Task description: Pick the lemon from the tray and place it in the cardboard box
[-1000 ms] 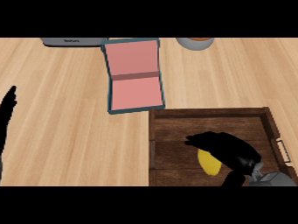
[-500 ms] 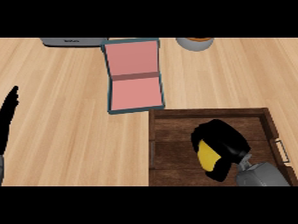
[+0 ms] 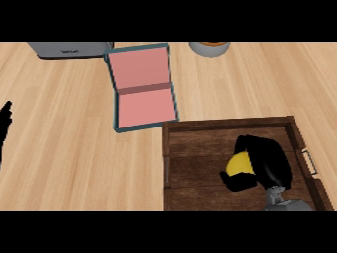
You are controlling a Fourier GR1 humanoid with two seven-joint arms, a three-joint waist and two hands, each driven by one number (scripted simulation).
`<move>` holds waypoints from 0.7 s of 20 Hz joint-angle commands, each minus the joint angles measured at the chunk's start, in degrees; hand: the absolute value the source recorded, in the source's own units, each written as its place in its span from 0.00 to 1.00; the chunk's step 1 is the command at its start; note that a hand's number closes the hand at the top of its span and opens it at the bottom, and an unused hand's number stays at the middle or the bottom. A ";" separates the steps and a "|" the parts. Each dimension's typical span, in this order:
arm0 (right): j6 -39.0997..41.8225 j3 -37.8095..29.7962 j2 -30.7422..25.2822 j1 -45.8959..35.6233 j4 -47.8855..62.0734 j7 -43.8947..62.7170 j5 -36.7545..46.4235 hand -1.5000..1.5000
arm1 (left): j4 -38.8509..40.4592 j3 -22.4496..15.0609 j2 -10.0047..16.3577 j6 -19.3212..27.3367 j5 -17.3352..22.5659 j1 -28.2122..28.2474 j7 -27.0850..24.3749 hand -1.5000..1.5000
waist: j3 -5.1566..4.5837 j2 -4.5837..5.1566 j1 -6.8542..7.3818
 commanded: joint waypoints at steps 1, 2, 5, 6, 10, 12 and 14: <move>-5.95 -0.63 5.09 3.16 -4.49 18.40 10.10 1.00 | -0.09 0.39 -0.17 0.20 0.24 0.56 -0.18 0.50 | 0.00 -0.07 -0.29; -5.83 0.95 5.15 3.58 -7.31 22.26 12.12 1.00 | -0.59 -0.52 -0.81 0.13 -0.15 1.01 -0.36 0.50 | 0.05 -0.03 0.25; -7.37 9.79 5.25 3.89 -15.94 32.33 18.00 1.00 | 1.28 -0.56 -1.12 1.16 -1.14 0.58 -1.05 0.50 | 0.08 0.18 0.75; -6.23 11.92 5.28 1.05 -18.04 35.43 20.66 1.00 | 0.78 0.24 0.83 -1.21 0.27 -1.46 0.18 0.50 | 0.12 0.24 1.35; -0.22 23.65 5.33 -6.83 -20.34 44.87 28.62 1.00 | -2.68 -2.88 -2.47 0.21 -1.43 -0.41 1.58 0.50 | 0.27 0.62 3.59; 4.06 28.21 5.34 -12.25 -20.30 49.19 27.73 1.00 | -1.17 -2.87 -2.52 -0.36 -1.39 -1.21 0.36 0.50 | 0.28 0.86 3.60; 8.54 27.54 5.34 -19.97 -18.64 52.00 22.83 1.00 | 1.25 -1.76 -2.62 0.43 -1.62 -0.72 -2.71 0.50 | 0.28 1.04 3.68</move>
